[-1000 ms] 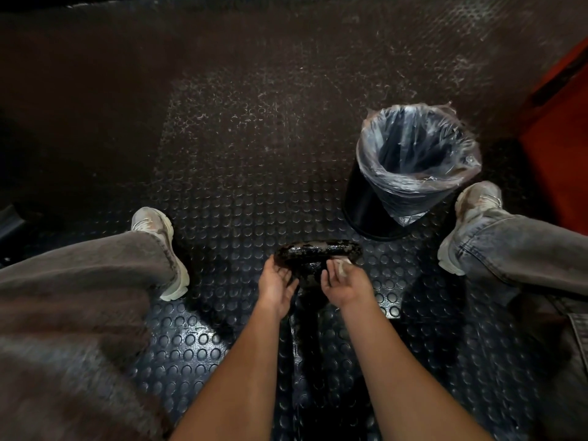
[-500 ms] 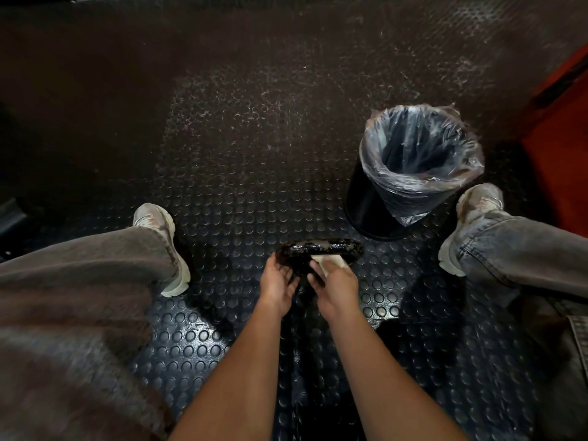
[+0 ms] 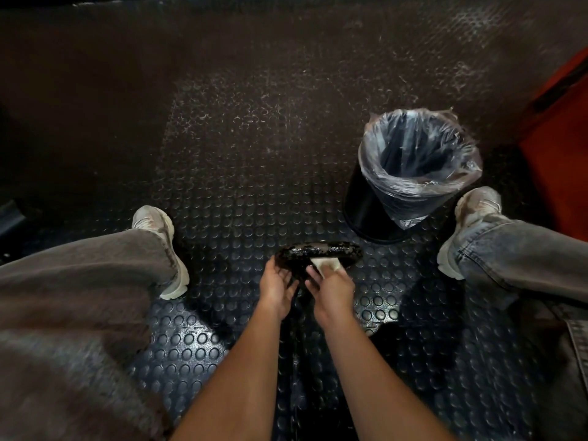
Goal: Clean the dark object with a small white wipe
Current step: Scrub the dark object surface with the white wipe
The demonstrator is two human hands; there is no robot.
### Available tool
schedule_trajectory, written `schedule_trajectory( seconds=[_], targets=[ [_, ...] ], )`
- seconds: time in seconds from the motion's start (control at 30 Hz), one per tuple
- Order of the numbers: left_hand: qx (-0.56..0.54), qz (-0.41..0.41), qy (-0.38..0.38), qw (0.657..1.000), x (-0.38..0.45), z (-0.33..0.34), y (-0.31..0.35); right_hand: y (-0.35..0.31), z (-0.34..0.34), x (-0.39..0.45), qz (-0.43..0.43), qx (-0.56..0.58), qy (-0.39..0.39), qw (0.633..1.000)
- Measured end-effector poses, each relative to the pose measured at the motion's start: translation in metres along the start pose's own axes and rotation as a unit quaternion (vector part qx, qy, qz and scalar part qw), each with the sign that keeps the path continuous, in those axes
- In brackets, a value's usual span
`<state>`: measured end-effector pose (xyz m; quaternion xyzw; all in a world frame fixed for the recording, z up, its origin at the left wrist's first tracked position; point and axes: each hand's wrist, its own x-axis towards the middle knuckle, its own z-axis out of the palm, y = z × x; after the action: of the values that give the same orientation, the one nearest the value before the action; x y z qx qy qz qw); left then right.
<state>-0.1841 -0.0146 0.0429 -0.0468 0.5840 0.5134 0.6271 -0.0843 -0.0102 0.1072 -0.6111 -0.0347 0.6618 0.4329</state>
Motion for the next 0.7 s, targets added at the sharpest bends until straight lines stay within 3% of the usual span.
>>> schedule_trajectory(
  seconds=[0.1,0.17,0.3,0.43,0.57,0.7],
  targets=[
    [0.000,-0.006,-0.005,1.000,0.002,-0.001,-0.001,0.006,0.000,-0.007,-0.045,-0.099,-0.021,0.994],
    [-0.006,-0.006,-0.006,1.000,0.001,-0.001,0.000,0.003,0.000,-0.007,-0.044,-0.079,-0.020,0.996],
    [-0.007,-0.001,-0.002,1.000,-0.004,0.001,0.002,-0.007,-0.005,0.001,0.012,0.071,0.006,0.997],
    [-0.007,-0.001,0.002,1.000,-0.008,0.004,0.004,-0.017,-0.012,0.002,0.088,0.249,0.026,0.964],
    [-0.004,0.000,0.002,1.000,-0.006,0.002,0.003,-0.017,-0.006,0.000,0.075,0.201,0.025,0.976],
    [-0.009,0.002,0.000,1.000,-0.008,0.003,0.003,-0.005,0.001,-0.004,0.000,0.052,0.037,0.998]
  ],
)
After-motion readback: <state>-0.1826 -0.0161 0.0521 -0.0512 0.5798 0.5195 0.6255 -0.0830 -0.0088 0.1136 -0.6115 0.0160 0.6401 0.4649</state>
